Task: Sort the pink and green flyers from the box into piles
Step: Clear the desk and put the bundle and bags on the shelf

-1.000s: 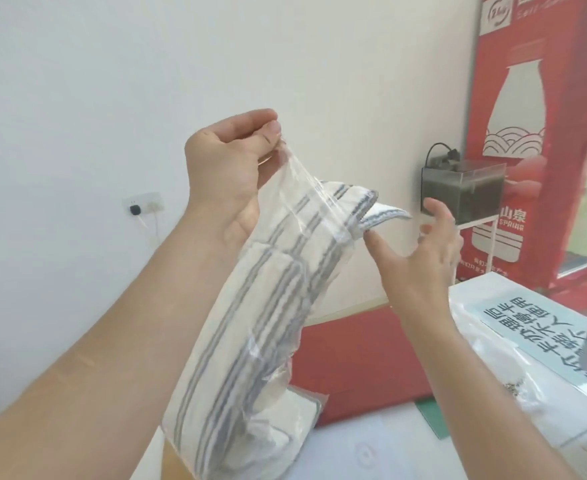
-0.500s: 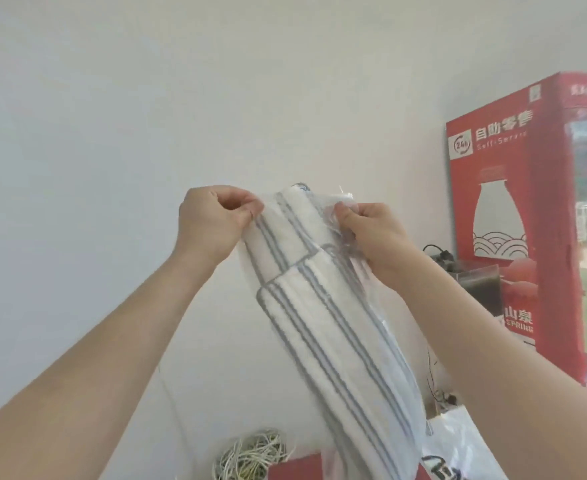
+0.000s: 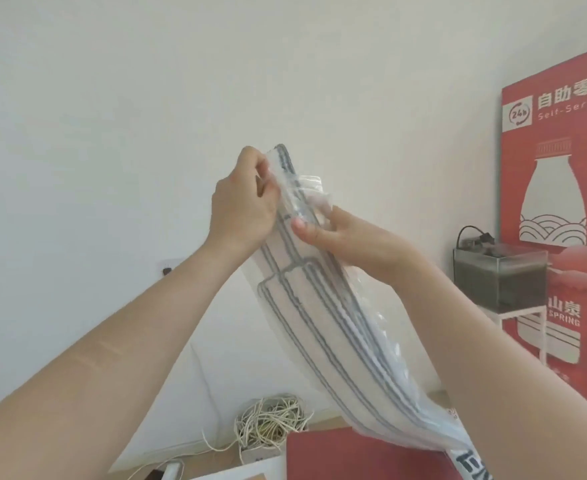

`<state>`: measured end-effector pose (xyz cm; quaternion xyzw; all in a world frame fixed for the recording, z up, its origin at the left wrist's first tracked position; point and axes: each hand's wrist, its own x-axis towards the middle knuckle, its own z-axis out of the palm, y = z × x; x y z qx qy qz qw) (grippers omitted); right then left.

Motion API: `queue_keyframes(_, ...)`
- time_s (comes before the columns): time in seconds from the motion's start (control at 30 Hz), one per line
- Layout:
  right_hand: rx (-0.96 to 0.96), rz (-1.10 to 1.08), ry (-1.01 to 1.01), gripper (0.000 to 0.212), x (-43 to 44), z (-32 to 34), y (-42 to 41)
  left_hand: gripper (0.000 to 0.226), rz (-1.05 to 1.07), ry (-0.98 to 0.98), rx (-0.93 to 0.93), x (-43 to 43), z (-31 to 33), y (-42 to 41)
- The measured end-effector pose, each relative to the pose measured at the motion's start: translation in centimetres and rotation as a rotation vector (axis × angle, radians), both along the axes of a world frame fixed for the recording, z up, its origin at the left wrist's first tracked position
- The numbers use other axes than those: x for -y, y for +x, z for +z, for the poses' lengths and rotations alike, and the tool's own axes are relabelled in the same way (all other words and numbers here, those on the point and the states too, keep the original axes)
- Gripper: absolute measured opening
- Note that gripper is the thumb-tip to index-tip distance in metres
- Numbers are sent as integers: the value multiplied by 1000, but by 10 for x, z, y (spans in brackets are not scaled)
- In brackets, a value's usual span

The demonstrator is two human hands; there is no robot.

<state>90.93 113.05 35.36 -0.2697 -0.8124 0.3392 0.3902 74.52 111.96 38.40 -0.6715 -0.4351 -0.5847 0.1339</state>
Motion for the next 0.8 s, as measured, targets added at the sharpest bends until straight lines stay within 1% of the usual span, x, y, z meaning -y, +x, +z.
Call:
queue_keyframes(0.03,-1,-13,20,75,-6,-18,-4,10,22,17,-40,-3,-8,-1)
queue_keyframes(0.07,-22,-54,5,94,-14,-37,-6,11,41,42,-61,-4,-12,-3)
queue_keyframes(0.1,-32,-91,-34,113,-21,-58,-7,12,54,69,-61,-5,-13,-5)
queue_keyframes(0.13,-14,-114,-86,128,-27,-81,-8,13,55,95,-34,-6,-13,-9)
queue_keyframes(0.17,26,-124,-135,136,-31,-104,-10,15,36,113,24,-7,-12,-14)
queue_keyframes(0.2,68,-116,-174,139,-29,-125,-12,16,-2,118,100,-8,-12,-19)
queue_keyframes(0.23,95,-105,-199,137,-26,-145,-18,18,-54,104,174,-8,-14,-25)
queue_keyframes(0.27,82,-103,-208,130,-21,-162,-26,20,-101,84,226,-8,-19,-30)
queue_keyframes(0.33,27,-122,-218,115,-9,-186,-52,23,-153,7,276,-4,-35,-38)
queue_keyframes(0.37,0,-130,-205,113,-3,-195,-69,23,-162,-42,297,-2,-45,-44)
queue_keyframes(0.43,-59,-177,-151,114,11,-207,-102,19,-187,-117,371,5,-66,-60)
queue_keyframes(0.5,-105,-296,-31,105,22,-218,-132,12,-258,-154,444,14,-81,-81)
queue_keyframes(0.57,-41,-411,153,92,32,-226,-158,12,-272,-188,488,30,-91,-108)
queue_keyframes(0.6,18,-433,242,91,36,-229,-170,15,-253,-216,520,41,-96,-127)
queue_keyframes(0.63,83,-443,327,93,38,-231,-182,18,-244,-252,575,53,-102,-147)
queue_keyframes(0.7,200,-471,511,96,42,-235,-203,18,-313,-351,777,79,-115,-198)
queue_keyframes(0.73,265,-486,573,96,44,-240,-213,28,-364,-409,895,92,-123,-224)
queue_keyframes(0.77,324,-500,627,96,45,-246,-222,43,-377,-478,978,106,-134,-250)
queue_keyframes(0.8,383,-499,671,96,47,-255,-232,56,-345,-561,1002,119,-147,-274)
